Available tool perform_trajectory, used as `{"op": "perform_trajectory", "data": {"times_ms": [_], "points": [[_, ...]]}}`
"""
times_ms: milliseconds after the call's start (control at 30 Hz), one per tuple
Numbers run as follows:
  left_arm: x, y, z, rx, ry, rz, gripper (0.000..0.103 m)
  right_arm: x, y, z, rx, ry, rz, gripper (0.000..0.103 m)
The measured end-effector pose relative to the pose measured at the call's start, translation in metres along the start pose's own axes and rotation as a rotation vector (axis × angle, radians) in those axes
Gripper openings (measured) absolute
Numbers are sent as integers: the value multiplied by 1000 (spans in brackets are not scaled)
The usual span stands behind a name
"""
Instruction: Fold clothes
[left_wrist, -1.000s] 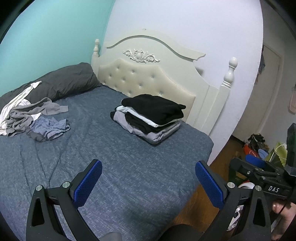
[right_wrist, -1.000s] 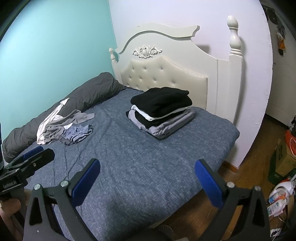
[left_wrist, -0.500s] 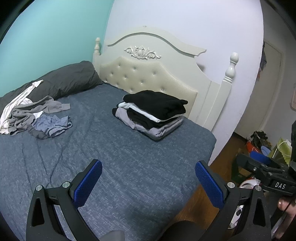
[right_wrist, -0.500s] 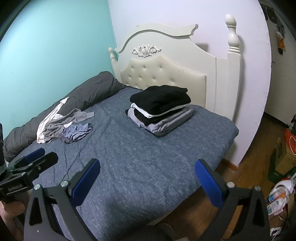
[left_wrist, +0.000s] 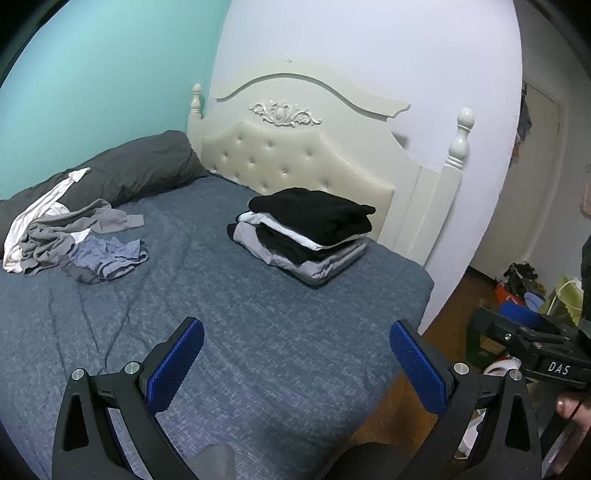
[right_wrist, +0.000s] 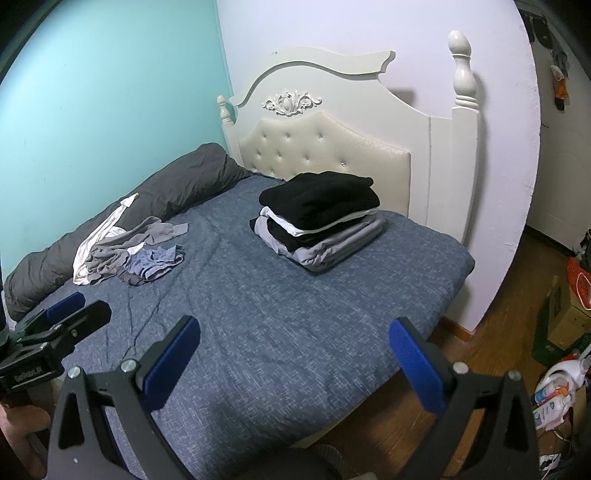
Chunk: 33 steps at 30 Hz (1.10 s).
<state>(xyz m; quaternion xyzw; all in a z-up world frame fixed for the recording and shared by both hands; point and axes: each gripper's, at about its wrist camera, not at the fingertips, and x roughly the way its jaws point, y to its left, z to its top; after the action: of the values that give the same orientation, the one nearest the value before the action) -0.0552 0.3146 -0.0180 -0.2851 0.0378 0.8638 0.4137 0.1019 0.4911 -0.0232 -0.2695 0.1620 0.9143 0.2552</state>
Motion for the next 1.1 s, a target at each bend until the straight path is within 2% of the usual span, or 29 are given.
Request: {"op": "perform_trajectory", "data": {"times_ms": [1100], "points": [[-6, -2, 6, -13, -10, -54, 102, 0, 1, 4, 5, 0, 17, 103]]}}
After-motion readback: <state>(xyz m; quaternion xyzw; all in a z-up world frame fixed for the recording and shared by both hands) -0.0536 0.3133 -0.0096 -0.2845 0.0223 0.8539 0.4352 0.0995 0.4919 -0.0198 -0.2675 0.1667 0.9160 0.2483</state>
